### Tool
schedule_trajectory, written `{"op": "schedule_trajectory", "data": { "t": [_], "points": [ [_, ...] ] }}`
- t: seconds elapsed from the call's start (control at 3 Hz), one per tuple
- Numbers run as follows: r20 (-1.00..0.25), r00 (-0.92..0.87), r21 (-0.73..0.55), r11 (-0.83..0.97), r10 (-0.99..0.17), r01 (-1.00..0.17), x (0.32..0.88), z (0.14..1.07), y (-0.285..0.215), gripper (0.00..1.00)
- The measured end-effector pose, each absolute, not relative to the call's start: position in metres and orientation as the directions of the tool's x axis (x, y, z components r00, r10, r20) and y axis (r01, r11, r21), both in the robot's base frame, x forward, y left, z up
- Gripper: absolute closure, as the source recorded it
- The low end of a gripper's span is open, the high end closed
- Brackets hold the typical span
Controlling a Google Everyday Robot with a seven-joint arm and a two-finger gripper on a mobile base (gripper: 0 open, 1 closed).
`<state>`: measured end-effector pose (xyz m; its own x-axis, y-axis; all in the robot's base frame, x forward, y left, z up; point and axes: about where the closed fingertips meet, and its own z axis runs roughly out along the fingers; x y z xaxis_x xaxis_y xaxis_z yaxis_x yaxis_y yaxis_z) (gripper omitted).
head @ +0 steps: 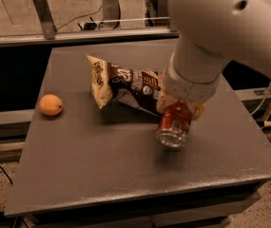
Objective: Place coke can upright
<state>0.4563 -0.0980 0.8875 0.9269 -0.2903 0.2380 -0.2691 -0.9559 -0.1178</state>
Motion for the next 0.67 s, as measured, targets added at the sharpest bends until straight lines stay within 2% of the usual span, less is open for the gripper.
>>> {"op": "schedule_trajectory", "data": {
  "t": [0.33, 0.67],
  "points": [
    [0.368, 0.913, -0.149, -0.980, -0.178, -0.131, 0.476, 0.933, -0.107, 1.00],
    [0.491, 0.858, -0.248, -0.968, -0.152, -0.030, 0.490, 0.988, -0.124, 1.00]
  ]
}}
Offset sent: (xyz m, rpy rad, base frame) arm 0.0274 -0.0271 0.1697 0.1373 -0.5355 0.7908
